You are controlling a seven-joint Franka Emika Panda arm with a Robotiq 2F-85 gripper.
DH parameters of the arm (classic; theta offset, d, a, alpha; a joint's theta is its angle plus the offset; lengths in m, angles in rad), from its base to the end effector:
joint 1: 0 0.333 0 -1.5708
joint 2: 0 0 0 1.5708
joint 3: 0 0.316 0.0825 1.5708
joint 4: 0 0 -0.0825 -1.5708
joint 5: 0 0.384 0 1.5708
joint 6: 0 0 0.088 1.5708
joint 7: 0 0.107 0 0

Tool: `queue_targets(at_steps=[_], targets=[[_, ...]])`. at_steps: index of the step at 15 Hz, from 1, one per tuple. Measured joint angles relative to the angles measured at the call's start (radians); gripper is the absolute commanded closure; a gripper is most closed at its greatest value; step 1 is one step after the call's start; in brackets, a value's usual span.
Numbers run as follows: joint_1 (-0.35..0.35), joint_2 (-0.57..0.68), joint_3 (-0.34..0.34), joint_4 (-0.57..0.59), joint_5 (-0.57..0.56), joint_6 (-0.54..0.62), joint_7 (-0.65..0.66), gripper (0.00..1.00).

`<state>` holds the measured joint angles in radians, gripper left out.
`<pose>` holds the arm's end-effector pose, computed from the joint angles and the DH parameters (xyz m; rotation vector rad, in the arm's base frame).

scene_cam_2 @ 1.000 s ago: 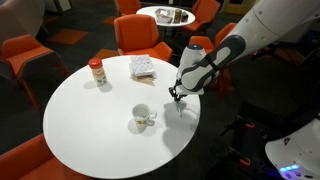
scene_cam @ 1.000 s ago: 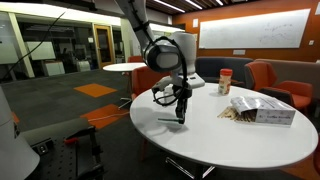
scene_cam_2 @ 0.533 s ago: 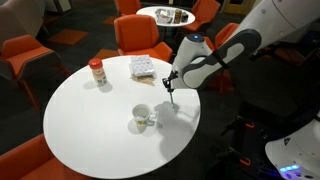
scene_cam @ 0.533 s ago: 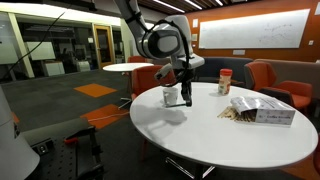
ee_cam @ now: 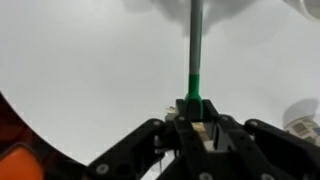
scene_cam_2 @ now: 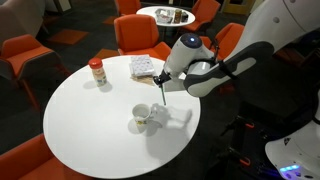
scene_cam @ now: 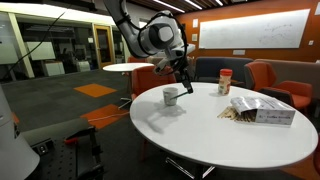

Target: Put the sharpie in the mug

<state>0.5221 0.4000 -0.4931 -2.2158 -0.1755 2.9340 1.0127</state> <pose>0.5825 0.0325 0.2512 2.8234 -1.1125 0.6524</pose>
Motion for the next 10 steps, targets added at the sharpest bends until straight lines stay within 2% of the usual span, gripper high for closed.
queue_targets(at_steps=[5, 10], targets=[[0.211, 0.006, -0.158, 0.041, -0.169, 0.0, 0.154, 0.97], [0.357, 0.047, -0.248, 0.075, -0.27, 0.0, 0.21, 0.97]])
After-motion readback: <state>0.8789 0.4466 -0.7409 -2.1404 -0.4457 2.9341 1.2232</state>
